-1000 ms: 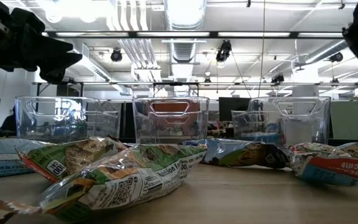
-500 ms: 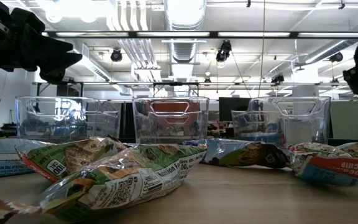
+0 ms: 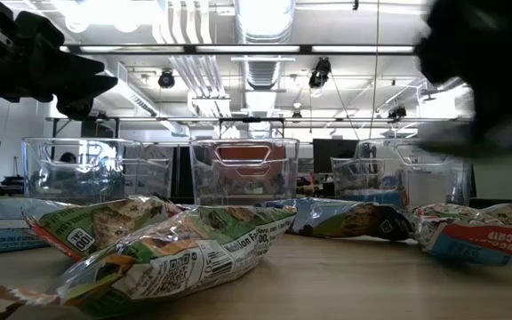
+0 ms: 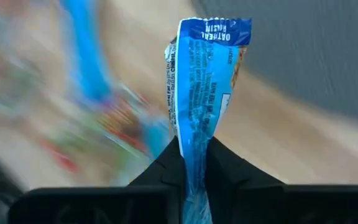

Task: Pick and place Granola Bars by type
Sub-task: Put the blue granola bar into the middle transparent container

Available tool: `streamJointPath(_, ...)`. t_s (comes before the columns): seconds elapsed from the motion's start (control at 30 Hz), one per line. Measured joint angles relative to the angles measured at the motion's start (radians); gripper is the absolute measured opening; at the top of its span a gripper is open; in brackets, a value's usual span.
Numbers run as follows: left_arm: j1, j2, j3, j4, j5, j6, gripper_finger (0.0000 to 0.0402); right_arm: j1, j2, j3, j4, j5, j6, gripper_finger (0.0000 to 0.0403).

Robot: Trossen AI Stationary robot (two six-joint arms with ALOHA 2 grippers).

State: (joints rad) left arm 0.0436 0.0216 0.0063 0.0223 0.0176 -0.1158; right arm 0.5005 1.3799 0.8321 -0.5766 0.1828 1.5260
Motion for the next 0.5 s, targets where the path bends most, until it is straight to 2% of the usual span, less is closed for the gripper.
streamJointPath(0.13,0.0,0.0,0.0,0.0,0.0,0.0,0.0163,-0.111,-0.074,0.11,0.022,0.178,-0.126,0.0051)
streamJointPath(0.23,0.0,0.0,0.0,0.0,0.0,0.0,0.0163,-0.239,-0.087,0.196,0.045,0.218,-0.254,0.0055)
streamJointPath(0.33,0.0,0.0,0.0,0.0,0.0,0.0,0.0163,-0.391,-0.051,0.28,0.081,0.153,-0.411,0.0054)
streamJointPath(0.5,0.0,0.002,0.0,0.0,0.0,0.0,0.0163,-0.643,0.087,0.417,0.092,-0.037,-0.603,0.0054)
